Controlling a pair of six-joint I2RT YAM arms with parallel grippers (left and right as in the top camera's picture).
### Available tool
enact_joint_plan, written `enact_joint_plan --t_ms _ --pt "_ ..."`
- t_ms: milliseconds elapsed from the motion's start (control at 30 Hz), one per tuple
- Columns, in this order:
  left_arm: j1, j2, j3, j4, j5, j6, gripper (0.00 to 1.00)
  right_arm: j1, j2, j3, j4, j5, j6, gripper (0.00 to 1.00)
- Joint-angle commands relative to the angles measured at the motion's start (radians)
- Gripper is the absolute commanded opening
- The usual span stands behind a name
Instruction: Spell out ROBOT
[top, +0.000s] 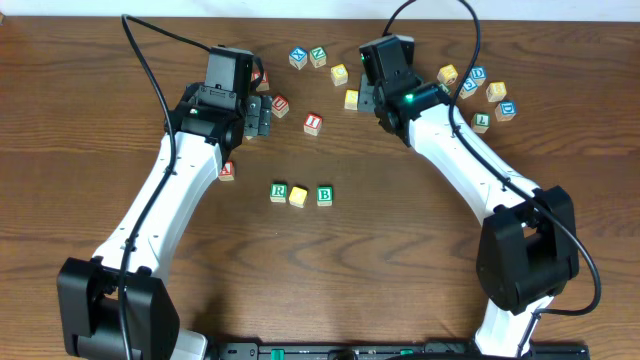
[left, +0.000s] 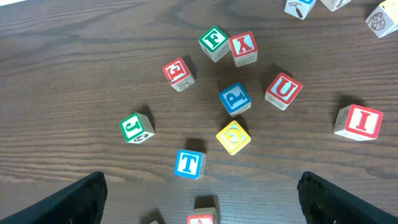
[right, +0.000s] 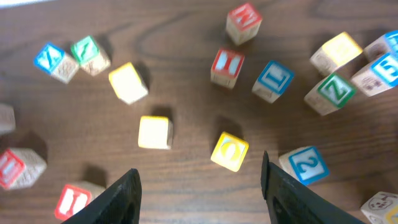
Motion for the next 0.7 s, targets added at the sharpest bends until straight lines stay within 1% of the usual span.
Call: enact_joint_plan --t_ms 0,433,567,667 --pt "0.006 -0.025 0.018 -0.004 -0.013 0.006 0.96 0.002 0.007 0.032 -0.005 0.079 0.054 0.57" --pt "0.006 -0.025 0.018 -0.003 -0.013 0.006 0.96 -0.002 0.028 0.033 -0.005 0.181 0.116 0.57" --pt "0.006 -0.025 0.018 -0.003 -0.013 0.006 0.96 -0.002 0.082 0.033 0.001 0.178 0.169 0.58" --pt "0.006 -0.025 0.018 -0.003 -0.013 0.006 0.96 -0.002 0.123 0.034 0.009 0.174 0.177 0.58"
